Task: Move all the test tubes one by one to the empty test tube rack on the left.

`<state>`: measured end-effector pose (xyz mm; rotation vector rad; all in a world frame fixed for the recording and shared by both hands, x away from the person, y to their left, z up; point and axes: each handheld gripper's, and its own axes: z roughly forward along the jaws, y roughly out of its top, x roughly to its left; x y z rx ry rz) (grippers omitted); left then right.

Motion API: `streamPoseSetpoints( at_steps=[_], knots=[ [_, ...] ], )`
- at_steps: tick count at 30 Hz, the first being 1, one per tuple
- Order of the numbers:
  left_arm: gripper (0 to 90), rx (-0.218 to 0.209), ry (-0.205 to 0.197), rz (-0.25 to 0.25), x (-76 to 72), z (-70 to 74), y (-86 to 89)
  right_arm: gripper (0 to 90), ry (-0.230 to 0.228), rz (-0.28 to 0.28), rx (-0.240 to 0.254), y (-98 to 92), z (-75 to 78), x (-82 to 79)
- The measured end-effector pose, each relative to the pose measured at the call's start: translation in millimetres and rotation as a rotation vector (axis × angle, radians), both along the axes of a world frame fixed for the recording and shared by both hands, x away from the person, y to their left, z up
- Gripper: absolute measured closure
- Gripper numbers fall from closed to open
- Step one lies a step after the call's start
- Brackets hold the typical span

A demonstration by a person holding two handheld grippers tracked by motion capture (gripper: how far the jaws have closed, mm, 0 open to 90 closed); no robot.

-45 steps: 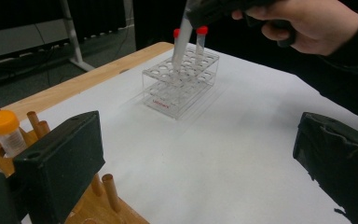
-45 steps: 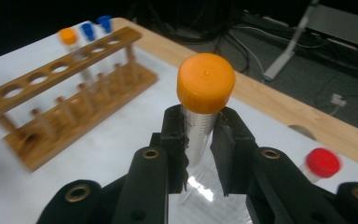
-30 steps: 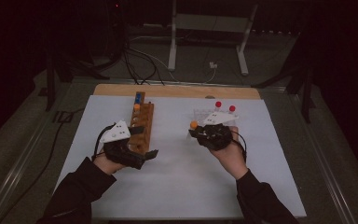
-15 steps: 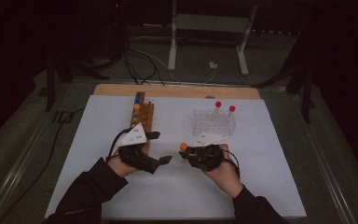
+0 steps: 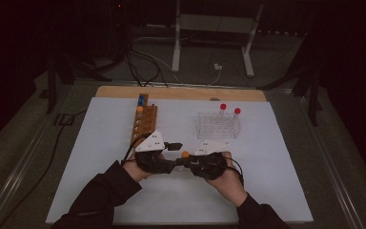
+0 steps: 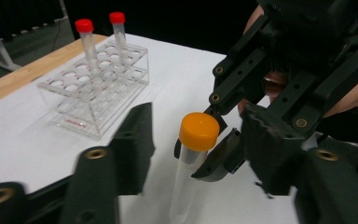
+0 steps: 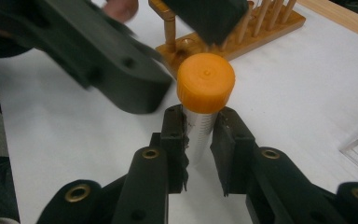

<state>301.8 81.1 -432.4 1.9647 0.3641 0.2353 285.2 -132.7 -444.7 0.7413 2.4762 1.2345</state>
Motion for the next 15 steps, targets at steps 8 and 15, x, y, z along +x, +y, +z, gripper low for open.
streamPoseSetpoints(
  at_steps=[8,15],
  knots=[
    [66.5,-0.003,0.019,-0.02,4.0,-3.7,-4.0,75.0,-0.005,0.002,0.002,-0.6,1.7,-0.6],
    [70.7,0.006,0.01,-0.029,5.1,-4.0,-5.3,75.0,0.0,-0.005,0.002,-1.7,1.0,0.0]
  ],
)
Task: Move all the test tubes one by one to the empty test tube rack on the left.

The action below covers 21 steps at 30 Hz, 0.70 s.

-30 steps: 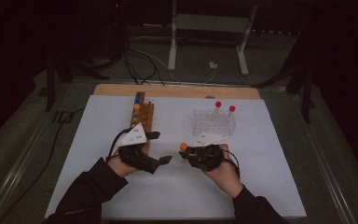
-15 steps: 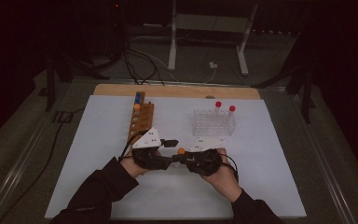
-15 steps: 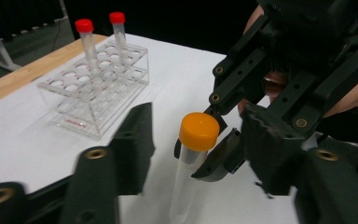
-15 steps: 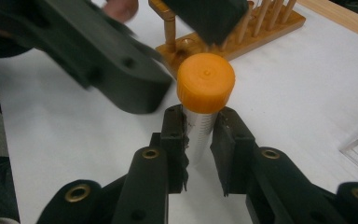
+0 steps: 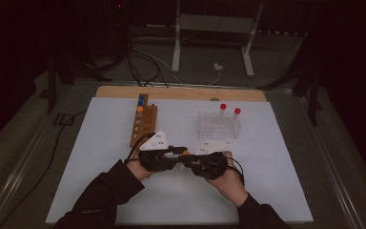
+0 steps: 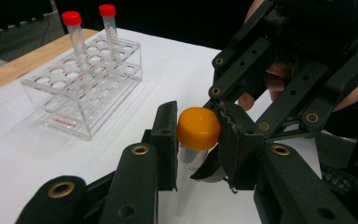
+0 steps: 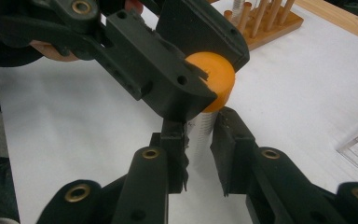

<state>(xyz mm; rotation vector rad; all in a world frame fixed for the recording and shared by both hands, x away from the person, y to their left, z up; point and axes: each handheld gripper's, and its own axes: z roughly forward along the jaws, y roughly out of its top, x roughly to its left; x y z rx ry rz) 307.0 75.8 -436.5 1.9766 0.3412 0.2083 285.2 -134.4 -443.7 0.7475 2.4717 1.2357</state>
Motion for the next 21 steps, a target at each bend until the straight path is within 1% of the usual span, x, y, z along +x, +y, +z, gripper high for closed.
streamPoseSetpoints(
  at_steps=[2,6,7,8,10,12,15,19,21],
  knots=[
    [71.1,0.0,-0.009,0.001,-0.2,0.1,0.0,74.9,0.0,0.001,0.002,-0.3,0.3,0.3],
    [71.6,-0.011,-0.008,0.002,0.8,1.6,1.2,74.3,-0.007,-0.002,0.01,-1.1,0.8,0.0],
    [71.6,-0.015,-0.007,0.0,1.3,2.7,1.9,73.8,-0.01,-0.003,0.017,-1.6,1.1,0.1],
    [71.7,-0.015,-0.017,0.011,1.3,3.9,2.3,72.1,-0.003,0.001,0.03,-2.2,1.8,0.2],
    [71.7,-0.015,-0.018,0.018,2.9,7.0,4.6,63.2,-0.015,-0.006,0.041,-3.4,4.1,-0.3],
    [71.7,-0.016,-0.028,0.036,4.3,10.9,7.4,53.3,-0.026,-0.015,0.056,-5.2,7.1,-0.7],
    [71.7,-0.035,-0.034,0.051,6.8,18.3,13.9,41.9,-0.044,-0.043,0.081,-9.1,11.9,-1.4],
    [71.7,-0.052,-0.051,0.085,11.0,28.3,23.6,30.0,-0.052,-0.07,0.111,-14.5,16.4,-0.5],
    [71.7,-0.056,-0.059,0.103,13.7,33.5,29.5,24.9,-0.049,-0.074,0.117,-16.4,17.8,-0.1]
  ],
)
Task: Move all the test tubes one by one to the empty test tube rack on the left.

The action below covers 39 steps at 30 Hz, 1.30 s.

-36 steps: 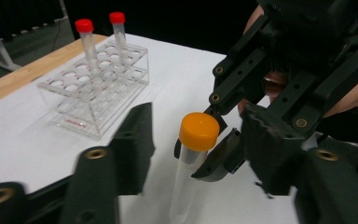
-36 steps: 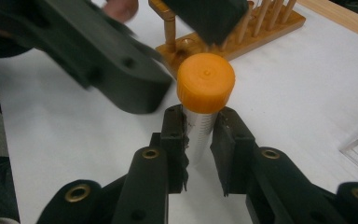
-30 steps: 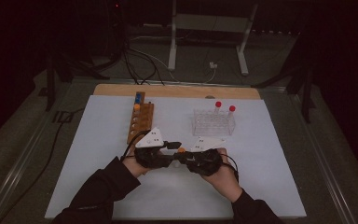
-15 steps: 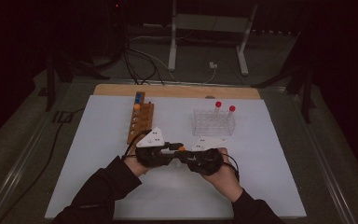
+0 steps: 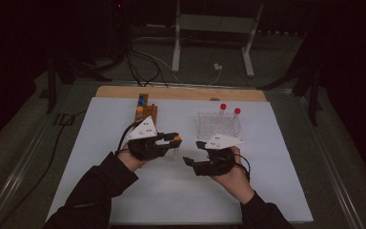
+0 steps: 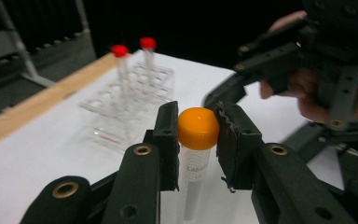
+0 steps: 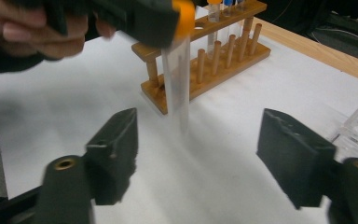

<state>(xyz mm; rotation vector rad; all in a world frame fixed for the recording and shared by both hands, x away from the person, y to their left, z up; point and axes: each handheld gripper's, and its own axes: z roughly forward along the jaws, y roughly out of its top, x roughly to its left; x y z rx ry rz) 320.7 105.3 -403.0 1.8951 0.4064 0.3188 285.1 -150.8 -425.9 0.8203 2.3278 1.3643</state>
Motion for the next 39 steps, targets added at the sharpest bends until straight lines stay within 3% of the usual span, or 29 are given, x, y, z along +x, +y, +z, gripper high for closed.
streamPoseSetpoints(
  at_steps=[10,14,19,32,39],
  knots=[
    [71.7,-0.032,-0.047,0.112,13.4,23.8,32.0,4.0,-0.005,-0.02,0.017,-2.9,0.8,1.5],
    [71.8,-0.048,-0.058,0.159,19.1,30.6,45.8,1.8,-0.006,-0.014,0.036,-4.3,1.8,1.1],
    [71.8,-0.036,-0.072,0.214,26.5,35.8,59.4,0.7,-0.004,-0.012,0.044,-6.6,2.5,1.4],
    [71.7,-0.054,-0.084,0.353,50.2,29.8,83.6,0.6,-0.01,-0.011,0.056,-10.1,4.9,1.8],
    [71.8,-0.069,-0.072,0.421,65.7,17.2,91.1,0.6,-0.014,-0.008,0.057,-10.9,5.3,1.5]
  ],
)
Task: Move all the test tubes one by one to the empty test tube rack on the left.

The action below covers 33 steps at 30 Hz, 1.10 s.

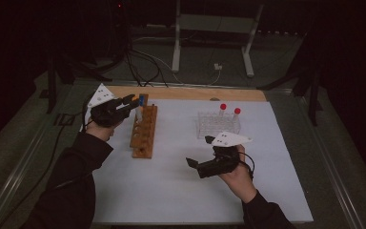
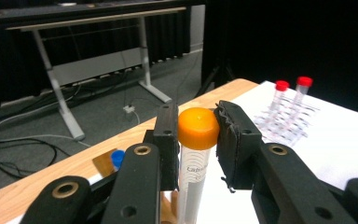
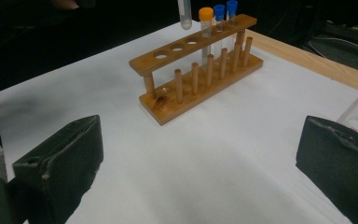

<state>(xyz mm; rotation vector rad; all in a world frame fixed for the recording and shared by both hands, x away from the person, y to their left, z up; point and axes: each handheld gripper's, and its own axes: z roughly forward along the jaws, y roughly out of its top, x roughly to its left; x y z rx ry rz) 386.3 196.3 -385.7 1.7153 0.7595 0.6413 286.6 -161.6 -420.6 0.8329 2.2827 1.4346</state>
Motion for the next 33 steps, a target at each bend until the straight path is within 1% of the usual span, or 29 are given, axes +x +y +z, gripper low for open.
streamPoseSetpoints(
  at_steps=[4,6,7,12,22,27,28,32,33],
  knots=[
    [71.8,-0.021,0.023,0.028,7.5,-12.7,2.9,0.6,0.001,-0.001,0.002,-0.5,0.0,0.2],
    [71.8,-0.018,0.028,0.044,10.4,-18.5,4.0,0.6,0.001,-0.002,-0.001,-0.4,-0.7,0.3],
    [71.8,-0.026,0.038,0.046,11.7,-21.2,4.3,0.6,0.004,-0.001,-0.001,-0.3,-0.9,0.3],
    [71.7,-0.004,0.064,0.055,15.2,-32.6,3.1,0.6,0.002,-0.001,-0.003,-0.3,-1.0,0.2],
    [71.8,0.007,0.107,0.063,19.1,-50.6,0.1,0.6,0.009,0.01,-0.007,0.1,-1.7,0.1],
    [71.7,0.025,0.123,0.068,19.7,-60.6,-3.6,0.6,0.012,0.016,-0.009,0.4,-2.1,0.0],
    [71.7,0.031,0.126,0.068,20.0,-62.2,-3.8,0.6,0.011,0.017,-0.008,0.4,-1.9,-0.1],
    [71.7,0.034,0.141,0.072,20.5,-66.8,-3.1,0.6,0.012,0.018,-0.007,0.2,-1.3,-0.2],
    [71.7,0.041,0.14,0.073,20.3,-67.4,-3.3,0.6,0.011,0.018,-0.007,0.3,-1.2,-0.3]
  ],
)
